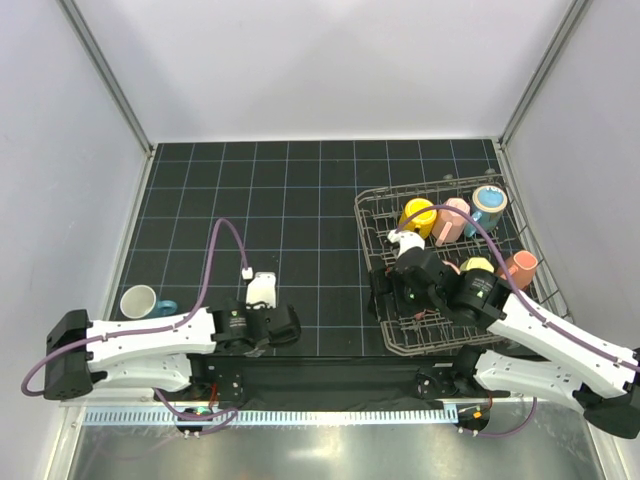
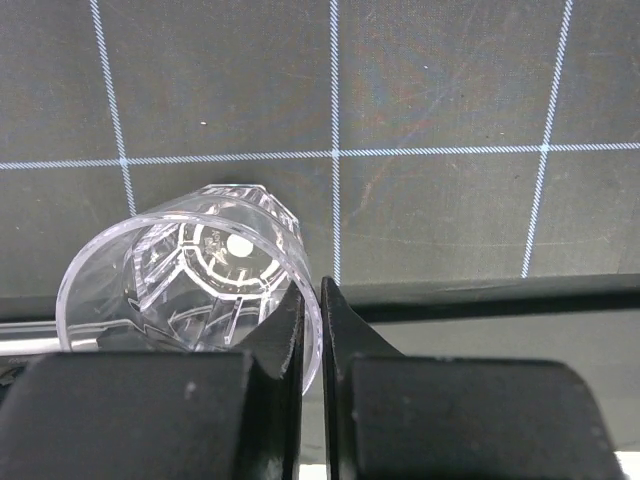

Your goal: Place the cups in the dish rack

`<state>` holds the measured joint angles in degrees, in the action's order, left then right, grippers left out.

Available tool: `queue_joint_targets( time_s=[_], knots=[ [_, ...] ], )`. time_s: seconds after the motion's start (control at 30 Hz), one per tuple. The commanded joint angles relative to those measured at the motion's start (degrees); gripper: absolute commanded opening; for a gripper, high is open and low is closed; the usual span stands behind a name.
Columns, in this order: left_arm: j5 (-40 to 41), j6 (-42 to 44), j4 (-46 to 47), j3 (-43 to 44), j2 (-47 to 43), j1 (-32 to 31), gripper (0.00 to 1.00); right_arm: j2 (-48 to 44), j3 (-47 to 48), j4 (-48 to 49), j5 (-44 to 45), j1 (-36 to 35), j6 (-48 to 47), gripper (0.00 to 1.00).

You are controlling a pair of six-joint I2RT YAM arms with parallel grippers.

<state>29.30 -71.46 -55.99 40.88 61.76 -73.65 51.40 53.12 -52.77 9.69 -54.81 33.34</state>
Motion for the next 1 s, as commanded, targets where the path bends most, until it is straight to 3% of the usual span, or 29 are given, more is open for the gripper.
queue_joint_targets(
  time_s=[0.0,0.2,0.33,0.47,0.53,0.7,0.97],
  knots=[
    [0.75,0.09,1.85,0.77,-3.03,-0.01,0.00,0.55,2.16,1.10,0.68,-0.39,0.41,0.91],
    [3.57,5.80,4.82,7.09,-13.31,-0.01,0.00,0.20,2.69,2.32,-1.95,-0.30,-3.63,0.91],
    [2.00,14.05,18.15,8.86,-24.37,0.08,0.00,-2.52,2.86,4.95,-6.78,-0.48,-6.35,0.91],
    [0.07,19.94,29.92,8.25,-32.28,0.08,0.00,-7.17,2.16,11.01,-17.50,-0.30,-8.99,0.92],
    [-2.04,21.53,36.95,7.03,-35.63,0.08,0.00,-8.50,2.07,14.44,-21.99,-0.30,-9.70,0.97],
    [-8.98,24.61,48.93,5.09,-37.76,0.08,0.00,-9.91,3.56,21.02,-26.56,-0.39,-9.61,1.00],
    [-26.82,25.23,69.24,1.92,-32.85,0.08,0.00,-6.84,6.02,33.08,-37.72,-0.39,-8.20,1.00]
  ],
)
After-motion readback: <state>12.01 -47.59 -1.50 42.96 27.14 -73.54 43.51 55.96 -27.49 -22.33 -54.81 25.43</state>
